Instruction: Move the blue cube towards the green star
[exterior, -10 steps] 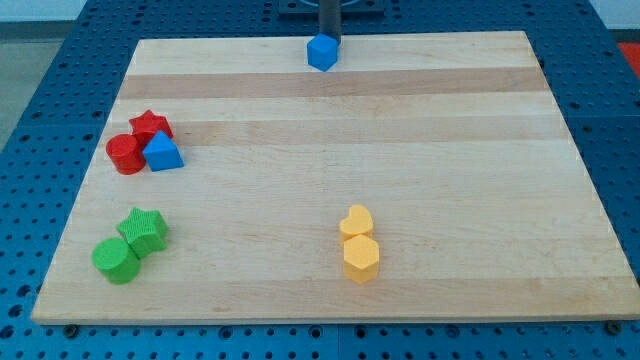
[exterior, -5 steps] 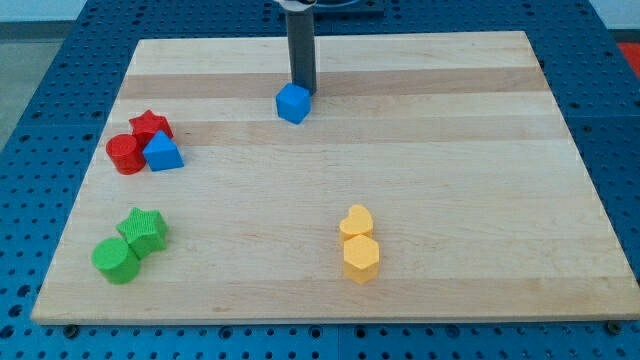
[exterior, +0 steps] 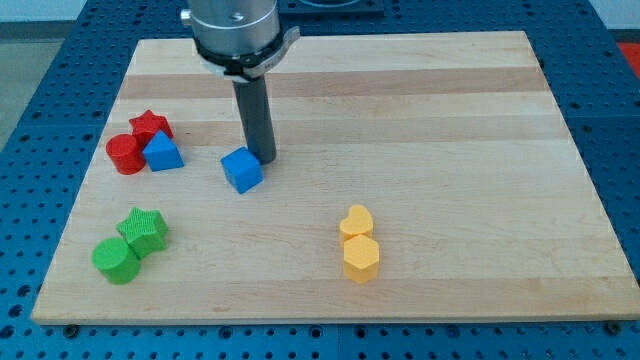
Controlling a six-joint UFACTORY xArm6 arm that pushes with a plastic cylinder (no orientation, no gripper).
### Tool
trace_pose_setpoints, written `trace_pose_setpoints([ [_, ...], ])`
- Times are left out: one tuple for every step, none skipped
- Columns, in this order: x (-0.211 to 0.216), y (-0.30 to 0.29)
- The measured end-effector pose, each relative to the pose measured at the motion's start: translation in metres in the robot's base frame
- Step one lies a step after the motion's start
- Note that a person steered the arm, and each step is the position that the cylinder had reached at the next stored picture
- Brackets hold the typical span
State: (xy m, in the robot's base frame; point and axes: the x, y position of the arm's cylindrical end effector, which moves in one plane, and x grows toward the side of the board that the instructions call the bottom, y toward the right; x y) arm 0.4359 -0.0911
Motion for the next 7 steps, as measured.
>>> trace_pose_setpoints([
  [0.021, -0.005],
  [0.040, -0.014],
  [0.059, -0.029],
  [0.077, -0.039],
  [0.086, -0.053],
  [0.075, -0.042],
  [0.048, -0.008],
])
